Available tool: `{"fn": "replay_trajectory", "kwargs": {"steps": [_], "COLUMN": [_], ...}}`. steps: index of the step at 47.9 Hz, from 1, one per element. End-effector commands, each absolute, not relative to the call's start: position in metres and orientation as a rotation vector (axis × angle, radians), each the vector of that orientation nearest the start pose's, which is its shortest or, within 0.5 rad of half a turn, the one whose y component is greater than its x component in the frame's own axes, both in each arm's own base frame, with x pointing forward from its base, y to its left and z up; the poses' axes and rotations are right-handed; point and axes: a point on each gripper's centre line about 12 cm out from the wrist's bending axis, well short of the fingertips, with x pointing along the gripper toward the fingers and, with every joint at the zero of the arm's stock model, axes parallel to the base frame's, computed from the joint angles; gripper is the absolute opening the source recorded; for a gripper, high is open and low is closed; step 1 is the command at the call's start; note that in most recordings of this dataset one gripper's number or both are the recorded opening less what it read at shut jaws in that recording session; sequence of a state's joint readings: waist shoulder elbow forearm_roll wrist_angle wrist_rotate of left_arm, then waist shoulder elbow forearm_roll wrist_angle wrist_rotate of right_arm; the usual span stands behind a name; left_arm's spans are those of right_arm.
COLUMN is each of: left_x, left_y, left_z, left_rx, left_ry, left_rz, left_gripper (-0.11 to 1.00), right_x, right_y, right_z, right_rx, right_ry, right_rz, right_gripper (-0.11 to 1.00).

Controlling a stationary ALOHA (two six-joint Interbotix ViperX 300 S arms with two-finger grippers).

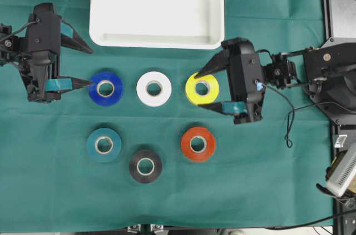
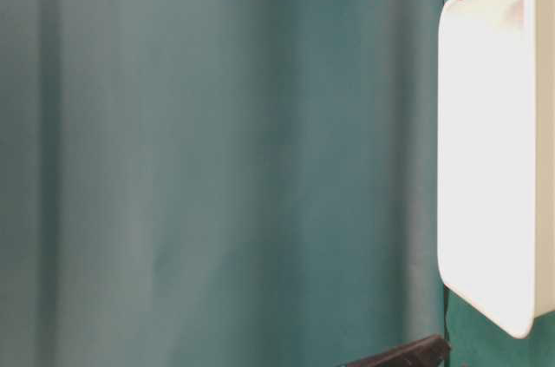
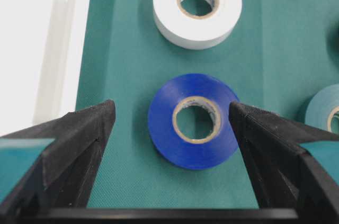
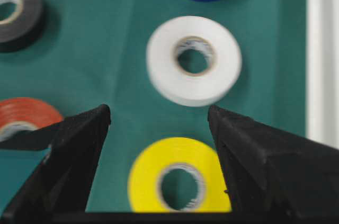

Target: Put the tape alternately from left to right into the white case.

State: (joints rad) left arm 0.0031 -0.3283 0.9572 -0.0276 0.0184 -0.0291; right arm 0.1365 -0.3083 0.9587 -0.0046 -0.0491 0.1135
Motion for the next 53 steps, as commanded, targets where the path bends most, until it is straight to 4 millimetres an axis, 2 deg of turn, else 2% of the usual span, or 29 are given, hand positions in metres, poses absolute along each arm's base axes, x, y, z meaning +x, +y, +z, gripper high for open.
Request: {"fn": "replay_trajectory", "kwargs": {"steps": [1, 9, 18, 37, 53], "left_x": [0.302, 0.302, 0.302, 0.303, 0.303], "left_y": [0.001, 0.001, 0.001, 0.001, 0.001], "left_z": [0.192, 0.193, 0.192, 0.192, 0.192], "left_rx": [-0.058, -0.058, -0.059, -0.059, -0.059], "left_ry": [0.613, 0.612, 0.613, 0.615, 0.616], "left_rz": [0.022, 0.022, 0.022, 0.022, 0.022], "left_gripper": [0.54, 0.54, 0.54, 0.54, 0.54], "right_x": [0.301, 0.297, 0.294, 0.3, 0.316], "right_y": [0.052, 0.072, 0.084, 0.086, 0.091], "right_z": [0.201, 0.201, 0.199, 0.182, 0.16], "right_rx": [0.063, 0.048, 0.036, 0.027, 0.013], "right_ry": [0.538, 0.533, 0.54, 0.601, 0.695], "right_rz": [0.137, 0.203, 0.243, 0.238, 0.229], "right_gripper": [0.83, 0.82, 0.82, 0.82, 0.82]}}
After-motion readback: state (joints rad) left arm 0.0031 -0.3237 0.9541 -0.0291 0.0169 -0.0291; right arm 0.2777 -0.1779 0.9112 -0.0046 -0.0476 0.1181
